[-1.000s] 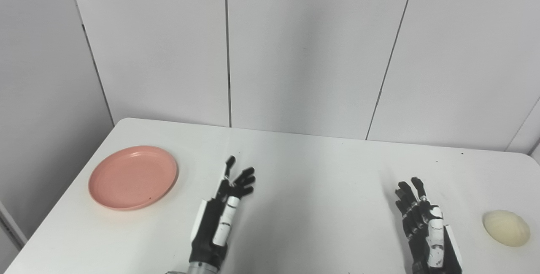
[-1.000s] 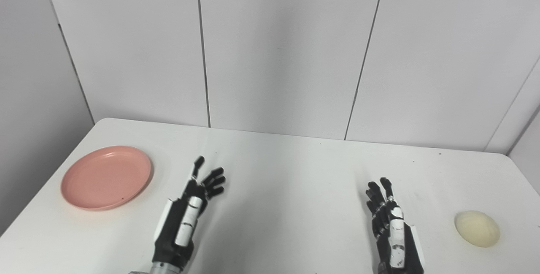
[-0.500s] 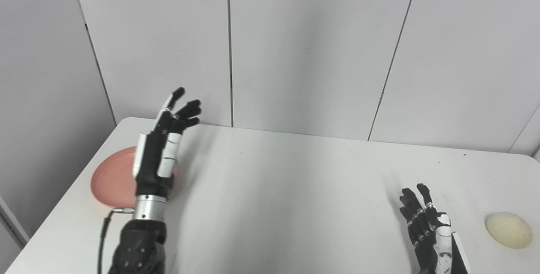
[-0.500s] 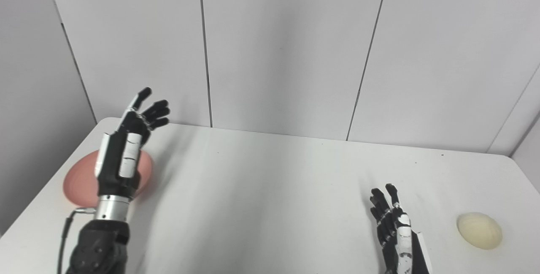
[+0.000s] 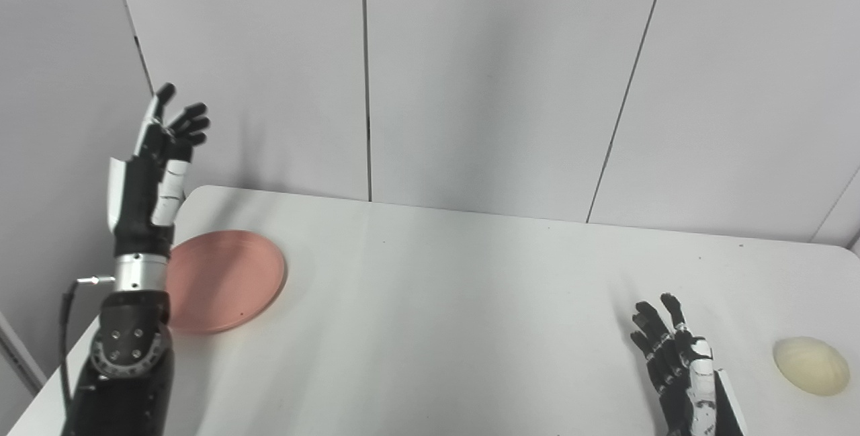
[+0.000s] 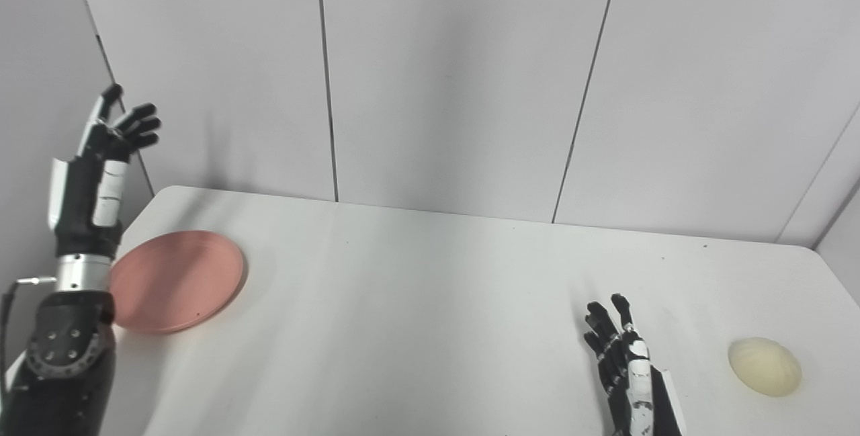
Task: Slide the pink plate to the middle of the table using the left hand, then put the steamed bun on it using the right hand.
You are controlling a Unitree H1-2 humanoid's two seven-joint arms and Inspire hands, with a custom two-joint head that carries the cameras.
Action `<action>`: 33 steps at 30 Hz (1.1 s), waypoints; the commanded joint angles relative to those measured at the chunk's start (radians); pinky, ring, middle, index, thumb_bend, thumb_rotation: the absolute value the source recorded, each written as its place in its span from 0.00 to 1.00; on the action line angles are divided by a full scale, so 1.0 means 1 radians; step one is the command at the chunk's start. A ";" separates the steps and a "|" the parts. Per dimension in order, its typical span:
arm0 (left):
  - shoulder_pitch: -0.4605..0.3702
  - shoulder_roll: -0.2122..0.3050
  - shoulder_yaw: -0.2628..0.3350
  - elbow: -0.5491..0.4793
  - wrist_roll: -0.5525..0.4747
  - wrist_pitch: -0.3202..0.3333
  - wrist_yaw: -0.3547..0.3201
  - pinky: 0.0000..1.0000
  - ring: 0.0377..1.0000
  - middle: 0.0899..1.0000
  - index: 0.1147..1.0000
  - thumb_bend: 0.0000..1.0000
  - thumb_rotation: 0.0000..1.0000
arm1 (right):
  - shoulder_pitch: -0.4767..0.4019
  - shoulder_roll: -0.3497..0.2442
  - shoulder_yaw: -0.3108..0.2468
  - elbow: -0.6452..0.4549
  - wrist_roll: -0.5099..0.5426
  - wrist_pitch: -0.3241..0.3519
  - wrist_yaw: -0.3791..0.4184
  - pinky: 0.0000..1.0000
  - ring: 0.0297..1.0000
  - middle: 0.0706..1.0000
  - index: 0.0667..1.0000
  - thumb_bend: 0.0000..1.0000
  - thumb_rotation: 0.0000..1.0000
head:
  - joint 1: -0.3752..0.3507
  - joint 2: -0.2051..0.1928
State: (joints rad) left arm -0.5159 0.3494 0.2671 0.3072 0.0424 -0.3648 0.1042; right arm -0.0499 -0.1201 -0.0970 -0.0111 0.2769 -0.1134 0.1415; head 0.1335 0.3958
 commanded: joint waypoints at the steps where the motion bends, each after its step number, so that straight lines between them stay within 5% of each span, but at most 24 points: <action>1: -0.055 0.040 0.009 0.011 0.008 -0.034 0.020 0.78 0.79 0.80 0.89 0.83 0.93 | 0.047 0.022 0.005 0.048 0.001 -0.006 0.003 0.94 0.93 0.90 0.98 0.69 1.00 | -0.001 0.002; 9: -0.122 0.104 0.033 0.198 -0.068 -0.051 -0.005 0.77 0.81 0.82 0.90 0.80 0.90 | 0.051 0.032 0.004 0.038 -0.008 0.001 -0.002 0.93 0.92 0.89 0.97 0.67 1.00 | -0.007 0.007; 23: -0.231 0.153 0.091 0.703 -0.258 -0.101 -0.122 0.78 0.82 0.85 0.89 0.81 0.88 | 0.051 0.036 0.007 0.036 -0.006 0.000 0.005 0.92 0.91 0.89 0.97 0.69 1.00 | -0.022 0.018; 33: -0.221 0.135 0.113 0.801 -0.314 -0.104 -0.178 0.72 0.80 0.83 0.88 0.76 0.90 | 0.049 0.040 0.006 0.038 -0.007 0.000 0.000 0.91 0.89 0.88 0.97 0.67 1.00 | -0.026 0.022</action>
State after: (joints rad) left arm -0.6970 0.4638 0.3743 1.1189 -0.2583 -0.4288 -0.0566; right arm -0.0495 -0.1075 -0.1002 -0.0152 0.2630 -0.1130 0.1401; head 0.1074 0.4172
